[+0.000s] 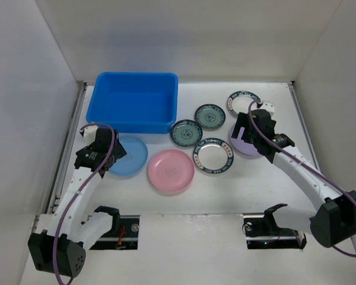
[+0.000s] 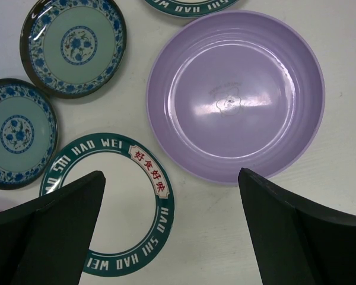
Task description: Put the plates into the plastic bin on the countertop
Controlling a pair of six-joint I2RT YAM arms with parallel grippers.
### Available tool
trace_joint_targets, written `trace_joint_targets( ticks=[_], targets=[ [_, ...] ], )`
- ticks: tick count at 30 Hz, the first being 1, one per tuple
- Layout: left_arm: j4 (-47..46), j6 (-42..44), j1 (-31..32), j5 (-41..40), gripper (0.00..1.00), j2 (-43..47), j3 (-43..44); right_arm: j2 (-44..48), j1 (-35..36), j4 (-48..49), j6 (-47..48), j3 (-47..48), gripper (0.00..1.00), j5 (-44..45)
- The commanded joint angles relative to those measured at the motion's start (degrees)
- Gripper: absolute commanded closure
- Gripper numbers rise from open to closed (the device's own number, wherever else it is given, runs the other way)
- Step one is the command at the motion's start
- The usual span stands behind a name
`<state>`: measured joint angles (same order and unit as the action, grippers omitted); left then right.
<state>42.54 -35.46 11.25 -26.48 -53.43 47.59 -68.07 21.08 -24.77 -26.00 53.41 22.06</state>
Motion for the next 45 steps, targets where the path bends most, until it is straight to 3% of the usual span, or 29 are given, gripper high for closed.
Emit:
trace_joint_targets(
  ticks=[1, 13, 20, 29, 35, 45],
  targets=[
    [2.01, -3.56, -1.01, -1.21, 0.0, 2.53, -0.66, 1.01, 0.58, 3.68, -0.37, -0.41, 0.0, -0.7],
    [1.76, -6.54, -6.89, 2.39, 0.0, 9.48, -5.13, 2.42, 1.37, 5.44, 0.33, -0.93, 0.0, -6.07],
    [-0.61, -8.04, -9.44, 8.28, 0.0, 1.85, -6.81, 3.47, 2.07, 5.53, 0.33, -1.64, 0.0, -7.38],
    [-7.73, -11.64, -9.8, 8.9, 0.02, -2.64, -11.73, 3.83, 2.69, 6.32, 0.16, -2.96, 0.0, -8.97],
    [-14.06, -13.84, -10.76, 9.51, 0.11, -7.47, -13.32, 3.82, 2.69, 7.72, -0.02, -3.57, 0.0, -10.29],
    [-20.66, -17.27, -13.05, 12.33, 0.38, -15.82, -14.9, 4.79, 1.73, 8.34, -0.37, -3.93, 0.0, -12.39]
  ],
)
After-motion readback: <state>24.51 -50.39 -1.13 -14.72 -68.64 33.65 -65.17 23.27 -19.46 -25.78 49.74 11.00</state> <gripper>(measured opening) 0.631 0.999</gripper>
